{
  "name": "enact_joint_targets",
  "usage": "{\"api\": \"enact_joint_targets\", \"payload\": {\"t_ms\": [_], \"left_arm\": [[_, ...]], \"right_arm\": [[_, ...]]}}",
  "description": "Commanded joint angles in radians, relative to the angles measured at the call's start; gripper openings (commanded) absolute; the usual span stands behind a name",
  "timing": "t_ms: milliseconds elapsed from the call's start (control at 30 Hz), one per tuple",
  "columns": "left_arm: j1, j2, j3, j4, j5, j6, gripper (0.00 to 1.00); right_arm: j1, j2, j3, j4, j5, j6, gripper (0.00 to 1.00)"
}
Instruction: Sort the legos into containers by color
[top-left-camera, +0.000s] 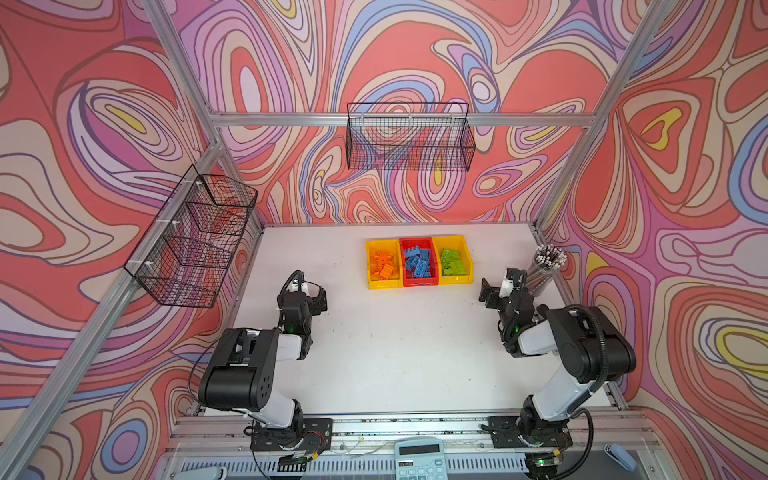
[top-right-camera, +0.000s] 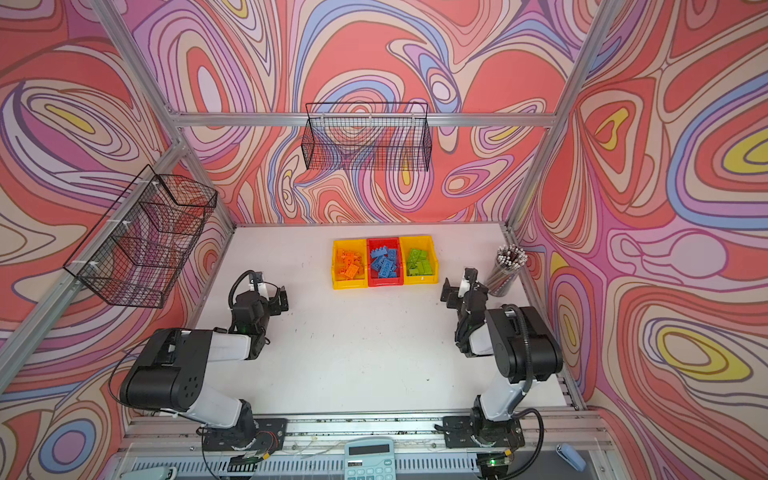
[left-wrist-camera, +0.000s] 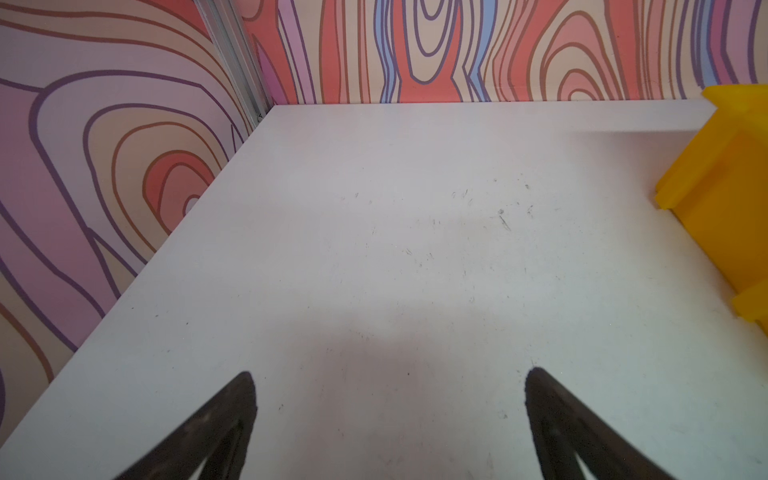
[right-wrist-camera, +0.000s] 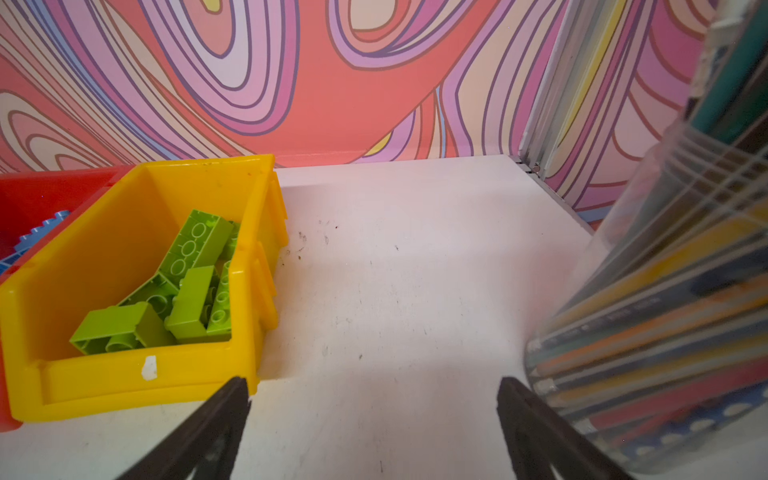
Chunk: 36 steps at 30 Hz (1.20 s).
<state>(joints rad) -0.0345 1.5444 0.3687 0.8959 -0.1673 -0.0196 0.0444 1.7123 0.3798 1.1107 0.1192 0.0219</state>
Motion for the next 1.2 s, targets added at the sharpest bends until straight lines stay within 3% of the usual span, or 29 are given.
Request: {"api": "enact_joint_targets", "payload": {"t_ms": [0,1167], "left_arm": [[0.002,-0.002,0.006,0.0,0.02,-0.005,1.0],[0.002,-0.001,0.006,0.005,0.019,-0.005,1.0]], "right_arm": [[-0.005,-0.003,0.013,0.012,-0.008,0.001,0.98],[-0.003,-0.002,0.019,0.006,0.004,-0.003,0.98]]}}
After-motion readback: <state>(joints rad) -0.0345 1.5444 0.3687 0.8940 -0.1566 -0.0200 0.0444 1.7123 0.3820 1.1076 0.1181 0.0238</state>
